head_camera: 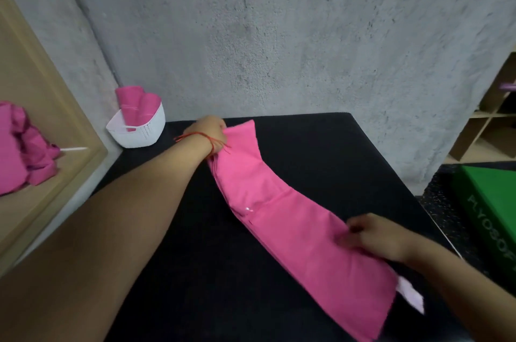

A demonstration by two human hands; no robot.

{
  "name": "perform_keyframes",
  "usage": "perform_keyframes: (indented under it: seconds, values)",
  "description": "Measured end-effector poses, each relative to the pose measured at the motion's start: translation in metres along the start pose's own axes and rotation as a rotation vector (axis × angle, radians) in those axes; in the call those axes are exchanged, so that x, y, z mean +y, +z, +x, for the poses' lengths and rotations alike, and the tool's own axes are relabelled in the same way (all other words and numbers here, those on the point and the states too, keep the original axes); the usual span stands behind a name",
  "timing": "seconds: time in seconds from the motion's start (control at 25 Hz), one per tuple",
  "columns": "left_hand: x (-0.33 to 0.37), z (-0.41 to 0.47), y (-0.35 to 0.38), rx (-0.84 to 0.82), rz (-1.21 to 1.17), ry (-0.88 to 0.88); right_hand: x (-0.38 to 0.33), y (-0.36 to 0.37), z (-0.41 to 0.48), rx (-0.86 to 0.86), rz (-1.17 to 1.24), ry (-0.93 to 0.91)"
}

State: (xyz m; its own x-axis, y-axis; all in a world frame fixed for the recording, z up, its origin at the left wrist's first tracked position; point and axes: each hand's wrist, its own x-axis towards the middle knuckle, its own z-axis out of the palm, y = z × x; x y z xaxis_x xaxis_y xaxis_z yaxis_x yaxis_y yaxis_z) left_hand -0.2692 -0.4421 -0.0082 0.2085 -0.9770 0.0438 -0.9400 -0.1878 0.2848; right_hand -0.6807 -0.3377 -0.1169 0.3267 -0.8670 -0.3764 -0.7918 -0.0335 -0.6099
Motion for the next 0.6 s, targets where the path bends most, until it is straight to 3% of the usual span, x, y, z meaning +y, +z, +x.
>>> perform_keyframes:
  seconds: [0.08, 0.16, 0.24, 0.36, 0.48, 0.6]
  values:
    - [0.005, 0.037, -0.01, 0.227, -0.078, 0.014, -0.028, 0.03, 0.01, 0.107, 0.27, -0.047]
    - [0.008, 0.06, -0.005, 0.295, -0.16, 0.037, -0.058, 0.064, 0.027, 0.181, 0.513, -0.057]
    - [0.008, 0.054, 0.023, 0.171, -0.262, 0.089, -0.084, 0.094, 0.036, 0.128, 0.665, -0.05]
    - [-0.029, -0.022, 0.096, -0.045, -0.276, 0.051, -0.088, 0.115, 0.037, 0.137, 0.688, -0.1]
    - [-0.061, -0.119, 0.146, 0.022, -0.332, -0.01, -0.076, 0.119, 0.03, 0.121, 0.776, -0.207]
    - [-0.068, -0.189, 0.166, 0.051, -0.16, 0.088, -0.078, 0.126, 0.019, 0.165, 0.666, -0.27]
